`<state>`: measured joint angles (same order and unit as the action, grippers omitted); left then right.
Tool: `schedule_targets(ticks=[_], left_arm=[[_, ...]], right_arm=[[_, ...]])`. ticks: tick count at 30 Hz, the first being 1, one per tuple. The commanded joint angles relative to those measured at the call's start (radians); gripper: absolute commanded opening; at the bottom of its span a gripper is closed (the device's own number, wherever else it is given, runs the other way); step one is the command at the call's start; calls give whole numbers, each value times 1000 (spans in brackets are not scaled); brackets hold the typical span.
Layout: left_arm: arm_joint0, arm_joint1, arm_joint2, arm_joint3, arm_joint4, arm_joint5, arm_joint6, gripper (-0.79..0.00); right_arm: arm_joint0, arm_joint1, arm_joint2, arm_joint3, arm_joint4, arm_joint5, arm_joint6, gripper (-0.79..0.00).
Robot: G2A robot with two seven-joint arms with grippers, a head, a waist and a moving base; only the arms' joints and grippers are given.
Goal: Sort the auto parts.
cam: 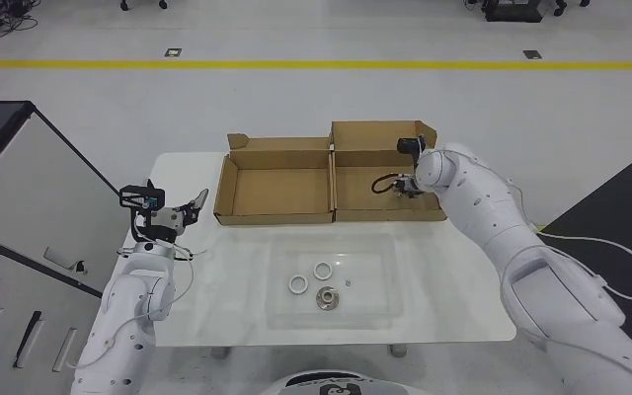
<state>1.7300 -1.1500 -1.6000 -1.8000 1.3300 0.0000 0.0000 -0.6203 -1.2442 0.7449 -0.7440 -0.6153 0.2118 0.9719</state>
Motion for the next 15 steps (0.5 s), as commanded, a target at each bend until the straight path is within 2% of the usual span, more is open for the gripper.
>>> schedule_targets(ticks=[1, 2, 9, 15], left_arm=[[0, 0, 0, 0, 0, 0, 0, 0], [0, 0, 0, 0, 0, 0, 0, 0], [0, 0, 0, 0, 0, 0, 0, 0], [0, 0, 0, 0, 0, 0, 0, 0]], right_arm=[[0, 6, 15, -23, 0, -3, 1, -185], [-3, 12, 27, -45, -6, -5, 2, 0], [-64, 66, 131, -250, -39, -4, 42, 0], [-198, 134, 280, -581, -89, 1, 154, 0]])
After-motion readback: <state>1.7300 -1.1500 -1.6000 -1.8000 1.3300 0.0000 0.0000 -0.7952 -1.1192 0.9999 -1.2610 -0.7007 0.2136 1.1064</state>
